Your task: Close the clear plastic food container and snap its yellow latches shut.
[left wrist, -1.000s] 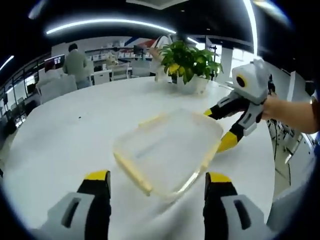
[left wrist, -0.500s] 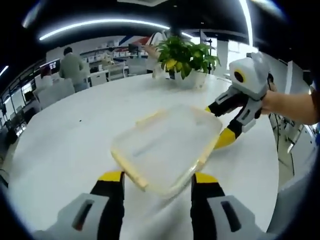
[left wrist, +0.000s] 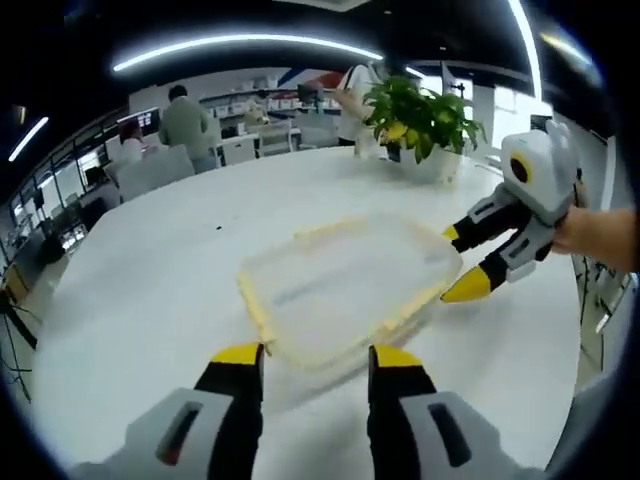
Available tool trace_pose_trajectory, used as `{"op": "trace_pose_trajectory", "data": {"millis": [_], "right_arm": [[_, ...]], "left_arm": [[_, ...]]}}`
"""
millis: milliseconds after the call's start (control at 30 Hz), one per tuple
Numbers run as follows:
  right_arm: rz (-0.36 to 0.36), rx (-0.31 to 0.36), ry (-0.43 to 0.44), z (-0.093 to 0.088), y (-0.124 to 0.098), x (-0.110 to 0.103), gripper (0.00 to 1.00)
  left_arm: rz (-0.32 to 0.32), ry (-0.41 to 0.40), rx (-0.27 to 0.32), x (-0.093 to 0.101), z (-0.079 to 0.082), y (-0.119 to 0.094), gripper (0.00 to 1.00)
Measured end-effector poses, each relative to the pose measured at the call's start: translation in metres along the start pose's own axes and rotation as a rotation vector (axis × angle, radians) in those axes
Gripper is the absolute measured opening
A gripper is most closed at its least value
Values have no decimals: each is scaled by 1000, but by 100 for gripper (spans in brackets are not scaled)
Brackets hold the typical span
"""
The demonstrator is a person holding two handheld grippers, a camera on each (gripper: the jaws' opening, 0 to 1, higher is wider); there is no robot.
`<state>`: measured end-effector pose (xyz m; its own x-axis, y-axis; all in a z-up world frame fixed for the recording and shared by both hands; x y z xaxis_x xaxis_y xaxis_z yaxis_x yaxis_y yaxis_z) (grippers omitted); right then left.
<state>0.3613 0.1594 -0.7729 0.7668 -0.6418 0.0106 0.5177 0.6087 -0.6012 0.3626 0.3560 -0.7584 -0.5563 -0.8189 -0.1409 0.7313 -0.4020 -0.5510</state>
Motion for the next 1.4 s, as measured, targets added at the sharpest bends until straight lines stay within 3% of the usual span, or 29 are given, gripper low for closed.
{"op": "trace_pose_trajectory", "data": {"millis": [67,267,467,633,733,867,1133,1167,1233,1400], "right_arm": [[-4,19,-2,5,4,-2,14],[-4,48,11,21,17,-2,8],[-52,63,-15,30,26,5,0],[-31,84,0,33,32,4,0],[-14,101,-3,39,37,-1,0],[7,99,-38,45,41,-8,0],[1,70,-48,37,40,-4,0],[-6,69,-51,35,38,-3,0],[-10,73,-34,34,35,-1,0],[-20,72,-21,31,26,-1,0]], "left_arm": [[28,-14,1,-7,-3,-1,34],[91,-38,-3,-25,-4,0,31],[115,-3,-15,-34,-3,2,27],[131,10,-9,-38,-2,7,23],[150,36,-1,-41,0,12,15],[150,11,3,-45,2,17,13],[196,15,6,-48,2,15,7],[225,13,6,-50,1,13,5],[222,10,10,-50,1,11,0],[225,-45,64,-47,4,1,0]]}}
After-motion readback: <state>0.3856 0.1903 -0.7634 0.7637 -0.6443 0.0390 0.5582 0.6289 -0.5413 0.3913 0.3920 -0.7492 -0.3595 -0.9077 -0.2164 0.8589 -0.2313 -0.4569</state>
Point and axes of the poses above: the point that each gripper's makers call its tool centre point, and the gripper's own axes: y roughly forward along the fingers, x roughly to its right, z roughly out of its top, the point moved 6 cm from there along -y, roughly backward along the fingers, and after that the axes turned 8 degrees about y, right-handed, at the moved point
